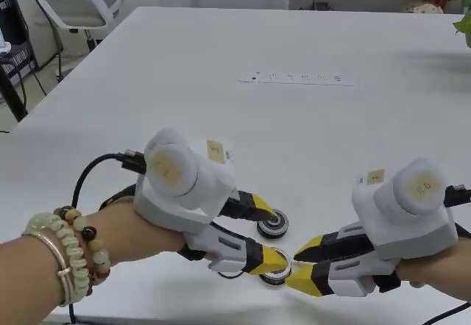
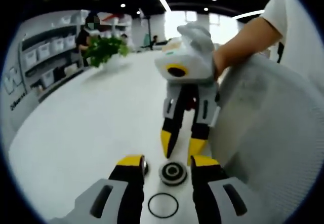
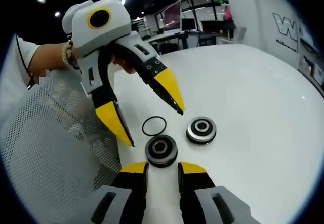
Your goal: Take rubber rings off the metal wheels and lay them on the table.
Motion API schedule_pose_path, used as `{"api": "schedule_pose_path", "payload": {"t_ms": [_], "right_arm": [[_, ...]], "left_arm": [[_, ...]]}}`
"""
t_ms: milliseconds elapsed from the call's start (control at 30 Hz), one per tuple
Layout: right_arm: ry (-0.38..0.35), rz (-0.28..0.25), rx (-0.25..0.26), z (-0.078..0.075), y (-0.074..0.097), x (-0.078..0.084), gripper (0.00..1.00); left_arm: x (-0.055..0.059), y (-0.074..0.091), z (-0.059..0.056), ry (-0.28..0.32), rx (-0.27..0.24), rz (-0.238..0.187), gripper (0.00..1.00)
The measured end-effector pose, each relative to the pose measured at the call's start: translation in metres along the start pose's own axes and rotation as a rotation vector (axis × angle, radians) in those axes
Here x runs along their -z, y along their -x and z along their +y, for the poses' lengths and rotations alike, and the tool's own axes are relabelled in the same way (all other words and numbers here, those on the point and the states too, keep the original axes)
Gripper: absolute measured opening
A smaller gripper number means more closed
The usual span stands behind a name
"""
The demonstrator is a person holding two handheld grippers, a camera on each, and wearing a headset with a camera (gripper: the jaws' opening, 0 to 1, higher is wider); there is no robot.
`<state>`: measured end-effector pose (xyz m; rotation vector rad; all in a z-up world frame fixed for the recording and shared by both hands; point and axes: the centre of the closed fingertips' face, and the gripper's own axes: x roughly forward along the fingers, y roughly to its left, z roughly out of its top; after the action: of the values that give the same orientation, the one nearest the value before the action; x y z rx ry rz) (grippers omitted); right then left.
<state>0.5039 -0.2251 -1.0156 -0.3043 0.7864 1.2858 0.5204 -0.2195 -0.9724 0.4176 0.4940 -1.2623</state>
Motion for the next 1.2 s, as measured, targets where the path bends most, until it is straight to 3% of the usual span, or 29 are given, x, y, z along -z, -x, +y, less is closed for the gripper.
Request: {"api": "schedule_pose_path", "payload": {"t_ms": [67, 133, 433, 567, 600, 667, 1067, 1200], "right_arm": [[0.003, 0.000, -0.002, 0.000, -0.001, 0.000, 0.21], [0.006, -0.002, -0.003, 0.000, -0.001, 0.000, 0.20], [0.016, 0.002, 0.000, -0.001, -0.003, 0.000, 0.20], [0.025, 0.007, 0.001, -0.001, -0.005, 0.001, 0.20], [0.026, 0.007, 0.002, -0.001, -0.005, 0.001, 0.20], [0.031, 0.006, 0.003, -0.001, -0.005, 0.001, 0.20], [0.116, 0.028, 0.009, -0.001, -0.007, 0.004, 0.12], [0.147, 0.045, 0.028, -0.002, -0.005, 0.004, 0.04]], "left_arm": [[0.004, -0.002, 0.003, 0.038, -0.027, -0.022, 0.35], [0.008, -0.003, 0.000, 0.069, -0.009, -0.028, 0.32], [0.018, -0.016, -0.002, 0.063, -0.007, -0.003, 0.23], [0.024, -0.019, -0.010, 0.040, 0.016, 0.026, 0.19], [0.020, -0.018, -0.010, 0.016, 0.012, -0.004, 0.18], [0.025, -0.016, -0.010, 0.035, 0.017, 0.025, 0.17], [0.024, -0.018, -0.007, 0.067, 0.002, 0.002, 0.15], [0.023, -0.018, -0.007, 0.073, 0.002, -0.008, 0.14]]}}
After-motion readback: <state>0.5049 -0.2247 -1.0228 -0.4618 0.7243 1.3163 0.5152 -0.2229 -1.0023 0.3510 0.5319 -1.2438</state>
